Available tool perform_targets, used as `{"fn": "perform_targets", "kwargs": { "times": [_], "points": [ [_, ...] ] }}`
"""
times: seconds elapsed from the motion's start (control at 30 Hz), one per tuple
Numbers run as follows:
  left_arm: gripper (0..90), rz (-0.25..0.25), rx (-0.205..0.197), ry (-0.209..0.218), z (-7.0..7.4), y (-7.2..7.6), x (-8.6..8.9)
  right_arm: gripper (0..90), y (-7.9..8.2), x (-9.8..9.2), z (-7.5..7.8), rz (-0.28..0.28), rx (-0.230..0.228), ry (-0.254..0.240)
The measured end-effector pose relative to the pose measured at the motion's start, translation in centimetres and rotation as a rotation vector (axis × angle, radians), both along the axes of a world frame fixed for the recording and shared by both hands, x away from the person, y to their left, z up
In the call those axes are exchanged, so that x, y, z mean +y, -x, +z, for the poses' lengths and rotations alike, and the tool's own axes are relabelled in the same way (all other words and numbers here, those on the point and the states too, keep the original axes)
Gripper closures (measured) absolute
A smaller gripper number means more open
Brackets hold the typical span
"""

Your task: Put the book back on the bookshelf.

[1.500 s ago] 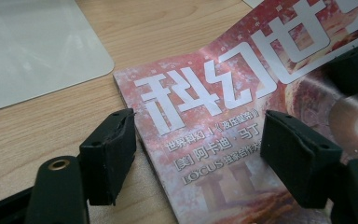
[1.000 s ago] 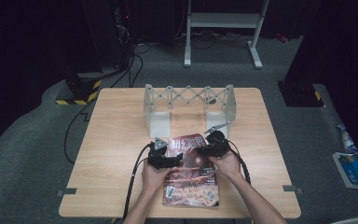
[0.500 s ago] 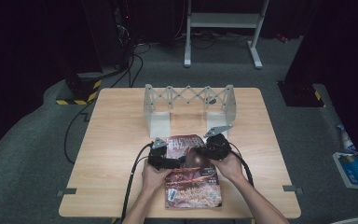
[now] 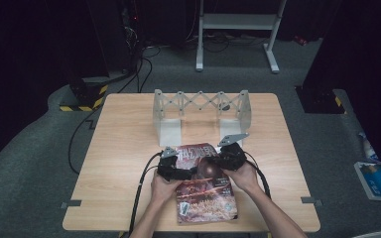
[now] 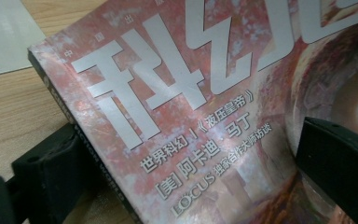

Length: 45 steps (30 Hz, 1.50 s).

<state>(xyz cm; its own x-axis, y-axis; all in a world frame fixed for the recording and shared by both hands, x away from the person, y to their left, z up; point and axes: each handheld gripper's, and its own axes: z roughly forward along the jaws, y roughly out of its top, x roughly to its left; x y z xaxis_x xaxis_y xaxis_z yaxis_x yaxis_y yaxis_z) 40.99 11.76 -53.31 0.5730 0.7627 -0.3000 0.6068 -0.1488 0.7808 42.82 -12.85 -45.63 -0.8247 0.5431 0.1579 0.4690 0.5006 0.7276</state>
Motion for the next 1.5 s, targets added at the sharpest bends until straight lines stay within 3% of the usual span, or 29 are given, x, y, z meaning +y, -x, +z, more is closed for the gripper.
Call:
{"fn": "perform_targets", "kwargs": {
  "times": [0.1, 0.13, 0.17, 0.2, 0.3, 0.33, 0.43, 0.6, 0.77, 0.83, 1.07, 1.17, 1.23, 1.33, 1.5],
  "points": [
    [9.3, 0.020, 0.005, -0.001, 0.1, 0.1, 0.1, 85.8, -0.4, -0.3, -0.6, -0.023, 0.026, -0.004],
    [16.5, 0.033, -0.003, -0.022, 0.2, 0.2, 0.1, 85.8, -0.7, -0.4, -1.2, -0.033, 0.036, 0.017],
    [18.1, 0.033, -0.003, -0.022, 0.2, 0.2, 0.1, 85.8, -0.7, -0.4, -1.2, -0.033, 0.036, 0.017],
    [20.5, 0.042, -0.016, -0.052, 0.2, 0.2, 0.0, 85.8, -0.9, -0.4, -1.7, -0.041, 0.046, 0.030],
    [25.5, 0.058, -0.023, -0.062, 0.2, 0.3, 0.0, 85.8, -1.1, -0.4, -2.2, -0.048, 0.054, 0.039],
    [32.1, 0.061, -0.017, -0.048, 0.2, 0.3, 0.1, 85.8, -1.2, -0.3, -2.5, -0.047, 0.053, 0.049],
    [34.9, 0.062, -0.021, -0.056, 0.2, 0.4, 0.1, 85.7, -1.3, -0.3, -2.7, -0.047, 0.051, 0.057],
    [41.2, 0.065, -0.004, -0.026, 0.2, 0.3, 0.3, 85.4, -1.5, -0.3, -2.9, -0.048, 0.063, 0.065],
    [50.2, 0.068, -0.002, -0.026, 0.1, 0.4, 0.4, 79.1, -1.4, -0.2, -3.3, -0.067, 0.035, 0.097],
    [51.2, 0.055, -0.017, -0.041, 0.1, 0.5, 0.3, 77.1, -1.3, -0.3, -3.4, -0.070, 0.024, 0.103],
    [53.6, 0.052, -0.003, -0.022, 0.1, 0.5, 0.3, 62.2, -1.2, -1.2, -4.0, -0.133, 0.042, 0.102],
    [53.7, 0.053, -0.003, -0.021, 0.1, 0.5, 0.3, 60.4, -1.1, -1.5, -3.9, -0.171, 0.029, 0.107],
    [53.7, 0.053, -0.002, -0.020, 0.1, 0.4, 0.3, 60.7, -1.0, -2.1, -3.7, -0.195, 0.007, 0.107],
    [53.7, 0.053, -0.002, -0.020, 0.1, 0.4, 0.3, 61.2, -0.8, -3.1, -3.7, -0.235, 0.021, 0.089],
    [53.5, 0.053, 0.000, -0.017, 0.1, 0.4, 0.4, 70.2, -0.5, -4.6, -3.7, -0.281, 0.034, 0.036]
  ]
}}
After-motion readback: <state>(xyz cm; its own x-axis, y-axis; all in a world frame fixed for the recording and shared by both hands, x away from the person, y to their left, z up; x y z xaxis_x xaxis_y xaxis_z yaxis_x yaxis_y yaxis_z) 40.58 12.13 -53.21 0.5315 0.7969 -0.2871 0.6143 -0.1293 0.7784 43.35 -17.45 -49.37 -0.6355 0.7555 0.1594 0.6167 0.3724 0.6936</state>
